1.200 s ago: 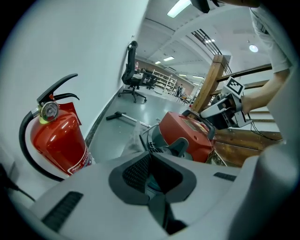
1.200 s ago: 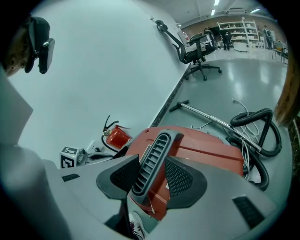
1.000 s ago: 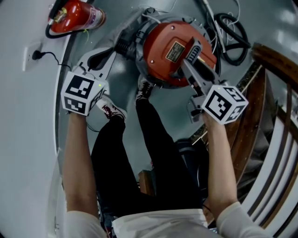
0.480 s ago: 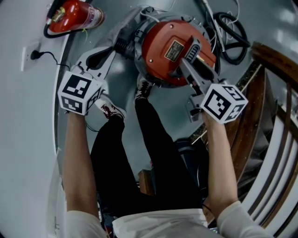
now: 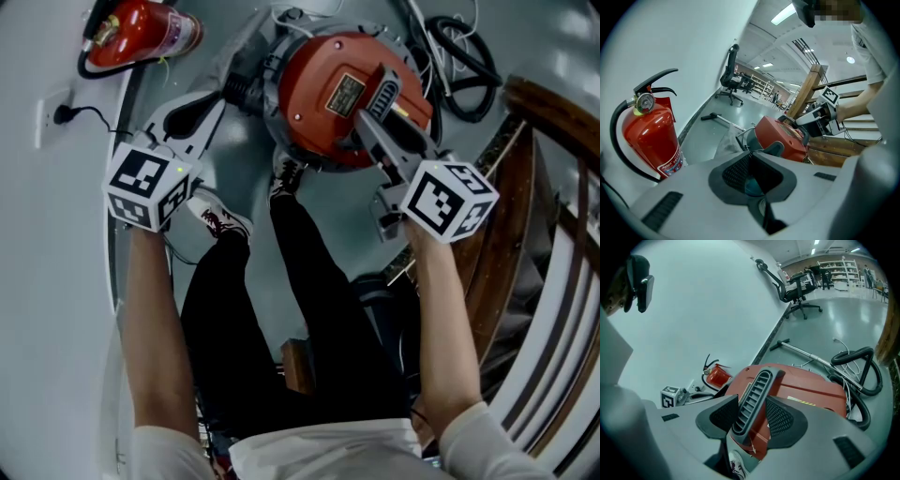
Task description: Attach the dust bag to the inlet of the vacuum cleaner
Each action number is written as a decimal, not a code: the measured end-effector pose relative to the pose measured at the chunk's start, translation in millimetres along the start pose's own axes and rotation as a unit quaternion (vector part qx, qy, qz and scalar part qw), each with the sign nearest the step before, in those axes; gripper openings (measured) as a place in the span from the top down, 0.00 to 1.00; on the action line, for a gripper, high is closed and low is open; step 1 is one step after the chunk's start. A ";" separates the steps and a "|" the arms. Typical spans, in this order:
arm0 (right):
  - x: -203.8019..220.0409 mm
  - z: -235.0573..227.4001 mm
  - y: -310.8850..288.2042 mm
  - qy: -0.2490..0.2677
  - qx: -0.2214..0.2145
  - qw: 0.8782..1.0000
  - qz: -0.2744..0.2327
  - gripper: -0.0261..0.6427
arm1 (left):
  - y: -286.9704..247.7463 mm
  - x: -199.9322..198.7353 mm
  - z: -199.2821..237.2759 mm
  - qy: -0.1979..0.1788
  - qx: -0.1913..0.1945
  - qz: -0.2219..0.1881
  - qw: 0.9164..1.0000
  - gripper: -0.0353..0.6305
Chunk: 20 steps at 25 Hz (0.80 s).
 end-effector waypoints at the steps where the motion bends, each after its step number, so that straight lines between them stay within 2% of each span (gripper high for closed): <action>1: 1.1 0.3 -1.5 0.000 -0.002 1.000 0.004 0.69 | -0.2 -0.1 -0.3 0.000 0.002 0.000 1.000 0.92; 20: 4.3 2.1 -5.4 -0.005 -0.003 1.000 -0.002 0.69 | -2.2 0.6 -4.6 -0.016 0.026 0.002 1.000 0.92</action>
Point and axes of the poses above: the fingertips, and each gripper's own axes: y backward along the fingers, z to its left, x out of its underside, the point moved 4 cm from there along y, backward along the fingers, and after that the axes turned 12 degrees about z, right-handed, at the moved point
